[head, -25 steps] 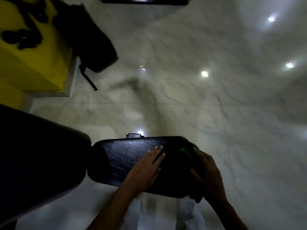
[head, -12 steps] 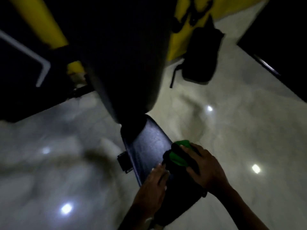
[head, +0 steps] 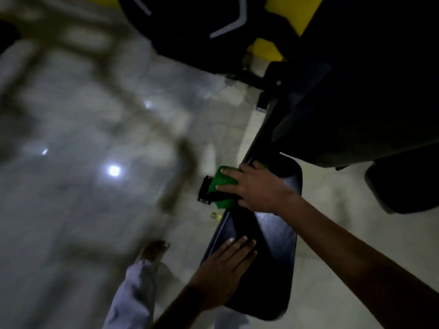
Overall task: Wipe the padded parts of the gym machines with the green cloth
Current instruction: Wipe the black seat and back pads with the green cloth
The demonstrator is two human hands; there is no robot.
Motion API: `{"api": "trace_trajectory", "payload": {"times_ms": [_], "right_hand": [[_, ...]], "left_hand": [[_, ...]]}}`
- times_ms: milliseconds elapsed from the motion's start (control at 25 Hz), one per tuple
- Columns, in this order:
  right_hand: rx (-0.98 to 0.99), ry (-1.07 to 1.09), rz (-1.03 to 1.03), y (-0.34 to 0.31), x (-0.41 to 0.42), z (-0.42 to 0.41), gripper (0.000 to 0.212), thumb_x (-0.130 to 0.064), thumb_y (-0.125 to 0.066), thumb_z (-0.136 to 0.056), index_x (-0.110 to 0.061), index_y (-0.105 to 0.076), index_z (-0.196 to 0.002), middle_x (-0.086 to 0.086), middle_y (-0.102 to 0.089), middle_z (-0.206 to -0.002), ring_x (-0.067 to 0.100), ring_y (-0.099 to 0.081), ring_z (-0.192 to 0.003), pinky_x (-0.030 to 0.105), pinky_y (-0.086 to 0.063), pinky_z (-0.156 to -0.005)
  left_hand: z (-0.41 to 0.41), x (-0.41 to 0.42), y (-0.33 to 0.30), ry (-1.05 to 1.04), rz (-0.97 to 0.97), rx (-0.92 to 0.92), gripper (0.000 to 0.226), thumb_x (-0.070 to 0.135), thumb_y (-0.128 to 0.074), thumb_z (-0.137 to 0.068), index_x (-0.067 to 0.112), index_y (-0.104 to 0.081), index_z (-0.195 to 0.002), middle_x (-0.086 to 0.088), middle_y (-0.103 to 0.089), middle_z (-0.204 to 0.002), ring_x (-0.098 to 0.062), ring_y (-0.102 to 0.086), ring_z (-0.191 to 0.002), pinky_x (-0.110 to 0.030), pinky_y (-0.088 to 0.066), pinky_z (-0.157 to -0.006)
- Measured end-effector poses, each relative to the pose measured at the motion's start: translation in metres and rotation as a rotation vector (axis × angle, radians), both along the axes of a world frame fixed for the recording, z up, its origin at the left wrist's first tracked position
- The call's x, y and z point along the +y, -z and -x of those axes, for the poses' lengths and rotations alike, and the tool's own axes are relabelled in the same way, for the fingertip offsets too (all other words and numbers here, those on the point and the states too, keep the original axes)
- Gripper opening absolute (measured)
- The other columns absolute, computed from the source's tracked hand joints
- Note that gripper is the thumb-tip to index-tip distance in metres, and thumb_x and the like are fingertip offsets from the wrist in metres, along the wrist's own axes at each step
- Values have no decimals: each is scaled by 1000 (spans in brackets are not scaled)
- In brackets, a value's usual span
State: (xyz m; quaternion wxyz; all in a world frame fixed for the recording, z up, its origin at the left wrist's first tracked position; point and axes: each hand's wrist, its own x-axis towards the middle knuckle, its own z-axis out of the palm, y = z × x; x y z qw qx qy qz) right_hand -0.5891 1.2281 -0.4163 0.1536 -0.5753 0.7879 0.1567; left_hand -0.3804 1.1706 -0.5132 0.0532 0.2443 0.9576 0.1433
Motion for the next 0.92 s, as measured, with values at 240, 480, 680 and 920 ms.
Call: {"api": "trace_trajectory", "payload": {"times_ms": [240,480,680,920], "right_hand": [[-175,-323,-83,21,-25,-31,41,-35,-46,-93,-32,-47,-134,3,-45,-135,29,-42,-121,41,-32,-94],[-16,-183,-254,30,-38,28,37,-40,-48,-92,-32,-54,-127,8,-52,-128,31,-48,-117,41,-36,-94],[-157,-281,-179,32,-44,-27,38,-45,-51,-87,-33,-59,-122,9,-58,-121,32,-55,-110,38,-42,-87],[-64,-267,-329,33,-48,39,35,-41,-53,-89,-33,-58,-122,7,-56,-126,29,-55,-114,35,-42,-87]], "left_hand": [[-17,45,0,-371,27,35,57,24,-40,-84,6,-47,-137,-9,-46,-145,-26,-33,-137,-42,-21,-111],[-26,72,-1,-722,-21,55,56,21,-35,-89,3,-37,-142,-12,-40,-148,-26,-33,-139,-40,-23,-111],[-26,90,-2,-851,-67,55,57,21,-37,-88,1,-42,-141,-14,-38,-149,-30,-32,-140,-43,-26,-110],[-13,106,-4,-1003,-44,80,56,22,-36,-88,1,-39,-140,-14,-42,-146,-31,-34,-138,-46,-26,-109]]}}
